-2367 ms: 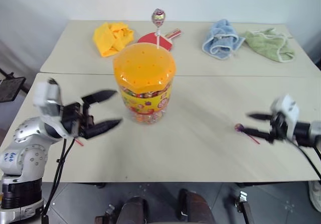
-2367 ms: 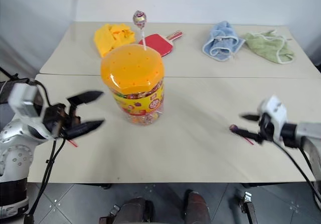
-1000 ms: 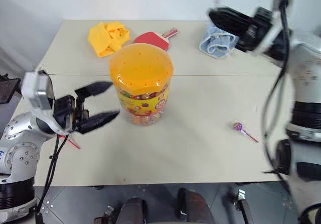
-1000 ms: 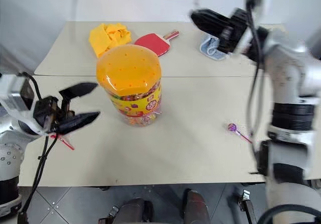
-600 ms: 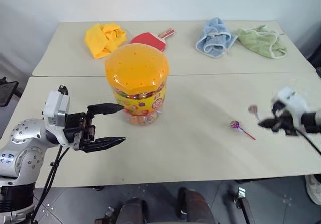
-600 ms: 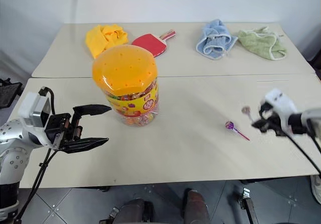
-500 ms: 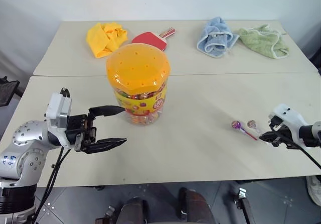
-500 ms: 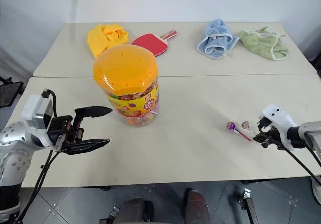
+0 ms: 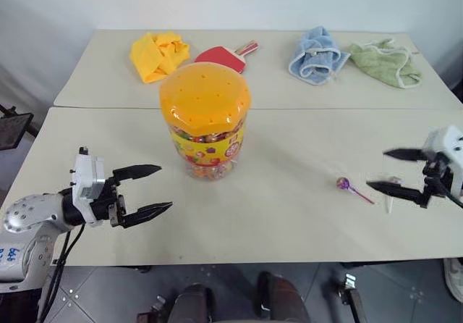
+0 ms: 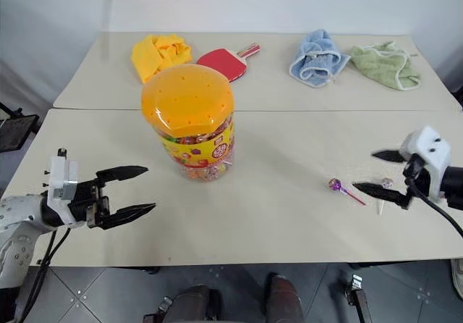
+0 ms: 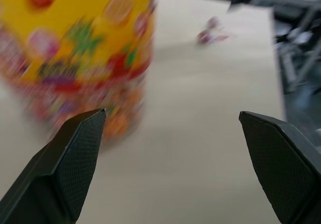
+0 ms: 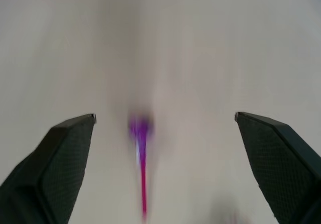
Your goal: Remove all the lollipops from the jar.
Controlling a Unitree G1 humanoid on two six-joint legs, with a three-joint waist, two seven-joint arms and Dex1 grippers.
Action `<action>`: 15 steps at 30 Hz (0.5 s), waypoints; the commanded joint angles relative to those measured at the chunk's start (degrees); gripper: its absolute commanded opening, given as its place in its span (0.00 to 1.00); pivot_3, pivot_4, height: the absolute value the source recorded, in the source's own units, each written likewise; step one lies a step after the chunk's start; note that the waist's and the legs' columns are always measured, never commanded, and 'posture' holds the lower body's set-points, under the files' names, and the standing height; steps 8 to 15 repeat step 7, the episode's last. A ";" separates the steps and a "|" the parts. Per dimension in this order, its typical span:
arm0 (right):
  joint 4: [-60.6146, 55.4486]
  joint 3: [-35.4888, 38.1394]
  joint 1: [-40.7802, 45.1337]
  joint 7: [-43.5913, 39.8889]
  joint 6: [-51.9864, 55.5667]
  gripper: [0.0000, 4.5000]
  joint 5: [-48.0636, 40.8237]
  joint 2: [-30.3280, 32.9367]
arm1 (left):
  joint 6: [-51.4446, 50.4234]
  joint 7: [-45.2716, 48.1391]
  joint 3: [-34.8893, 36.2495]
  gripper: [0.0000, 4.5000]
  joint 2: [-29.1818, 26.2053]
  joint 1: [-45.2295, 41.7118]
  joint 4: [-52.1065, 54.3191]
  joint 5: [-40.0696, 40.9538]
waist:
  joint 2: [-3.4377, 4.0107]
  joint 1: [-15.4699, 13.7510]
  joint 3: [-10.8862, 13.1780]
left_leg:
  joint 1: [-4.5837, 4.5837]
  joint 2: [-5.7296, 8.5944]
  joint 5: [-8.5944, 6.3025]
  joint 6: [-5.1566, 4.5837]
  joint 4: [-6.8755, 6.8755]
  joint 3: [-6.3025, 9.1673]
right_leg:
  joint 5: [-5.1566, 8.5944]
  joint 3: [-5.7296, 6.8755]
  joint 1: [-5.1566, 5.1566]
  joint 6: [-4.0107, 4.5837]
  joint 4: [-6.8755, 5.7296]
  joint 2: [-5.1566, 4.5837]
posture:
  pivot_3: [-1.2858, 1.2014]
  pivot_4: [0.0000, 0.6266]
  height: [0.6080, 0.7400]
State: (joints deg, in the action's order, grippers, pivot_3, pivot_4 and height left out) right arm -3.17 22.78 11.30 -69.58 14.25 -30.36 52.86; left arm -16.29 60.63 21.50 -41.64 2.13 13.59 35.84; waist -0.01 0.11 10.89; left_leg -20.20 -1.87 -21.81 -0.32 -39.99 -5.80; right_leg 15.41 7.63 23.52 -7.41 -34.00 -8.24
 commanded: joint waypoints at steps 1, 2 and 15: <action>-6.26 -6.41 0.07 -1.10 -2.86 0.99 -2.50 -6.10 | 5.36 -5.73 1.03 1.00 4.34 3.16 -1.50 -4.50 | 0.00 -0.01 0.00 | 0.00 0.00 0.00 0.00 -0.01 0.00 | 0.00 -0.02 0.01 0.00 -0.01 -0.01 | 0.52 0.24 1.00; -7.27 -7.82 -0.16 -1.93 -2.38 0.99 -3.17 -7.22 | 6.54 -6.61 0.80 1.00 5.11 3.60 -1.49 -5.67 | 0.00 -0.01 0.00 | 0.00 0.00 0.00 0.00 -0.03 0.01 | 0.00 -0.01 0.03 0.00 -0.09 -0.01 | 0.52 0.24 1.00; -0.01 -17.43 0.73 -2.79 -17.49 0.99 7.88 -13.18 | 8.40 -13.97 -1.08 1.00 10.68 6.26 6.79 -8.01 | 0.00 -0.95 0.00 | -0.07 0.10 -0.01 -0.05 -0.10 0.16 | -0.02 0.03 0.04 -0.02 -0.15 -0.13 | 0.52 0.24 1.00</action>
